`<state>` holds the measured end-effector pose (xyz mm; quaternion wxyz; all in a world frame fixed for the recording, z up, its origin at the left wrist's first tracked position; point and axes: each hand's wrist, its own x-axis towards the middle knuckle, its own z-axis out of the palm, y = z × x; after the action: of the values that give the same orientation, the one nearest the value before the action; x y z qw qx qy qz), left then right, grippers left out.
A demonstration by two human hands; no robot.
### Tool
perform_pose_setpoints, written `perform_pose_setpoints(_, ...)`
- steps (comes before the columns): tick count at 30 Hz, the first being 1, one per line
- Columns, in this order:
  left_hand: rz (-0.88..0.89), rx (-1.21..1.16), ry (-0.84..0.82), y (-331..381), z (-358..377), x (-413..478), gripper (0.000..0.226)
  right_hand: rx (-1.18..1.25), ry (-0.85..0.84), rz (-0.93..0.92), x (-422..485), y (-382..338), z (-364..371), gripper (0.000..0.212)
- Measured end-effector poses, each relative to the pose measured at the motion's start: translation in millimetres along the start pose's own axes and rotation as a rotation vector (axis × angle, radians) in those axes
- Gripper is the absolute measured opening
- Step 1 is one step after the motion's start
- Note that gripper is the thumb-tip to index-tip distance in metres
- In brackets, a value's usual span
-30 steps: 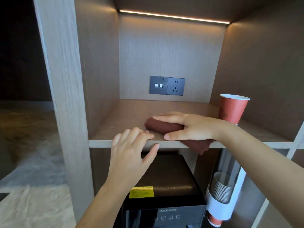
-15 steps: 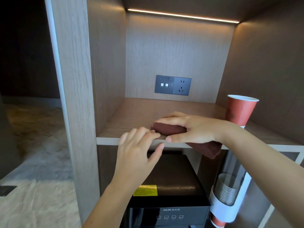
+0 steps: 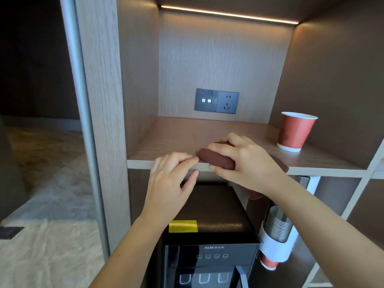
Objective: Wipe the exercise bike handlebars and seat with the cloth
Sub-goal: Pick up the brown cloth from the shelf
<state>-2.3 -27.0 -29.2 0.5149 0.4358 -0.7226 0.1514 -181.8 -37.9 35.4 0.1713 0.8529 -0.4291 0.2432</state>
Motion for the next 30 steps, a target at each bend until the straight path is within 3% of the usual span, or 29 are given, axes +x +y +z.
perform_pose_setpoints(4, -0.022, -0.034, -0.025, 4.4, -10.2, -10.0, 0.027, -0.039, 0.084, 0.042, -11.9, -9.6, 1.1, 0.036)
perform_pose_setpoints(13, -0.056, 0.078, -0.013, 17.4, -69.0, -71.1, 0.030, 0.188, 0.253, 0.072, -51.0, -64.5, 8.5, 0.042)
perform_pose_setpoints(21, -0.130, 0.305, -0.058, 16.7, -127.1, -125.7, 0.026, 0.622, 0.195, 0.045, -72.4, -132.4, 42.0, 0.049)
perform_pose_setpoints(30, -0.338, 0.680, -0.017, 26.4, -176.5, -170.3, 0.023, 0.919, 0.091, -0.224, -54.7, -190.8, 67.7, 0.048)
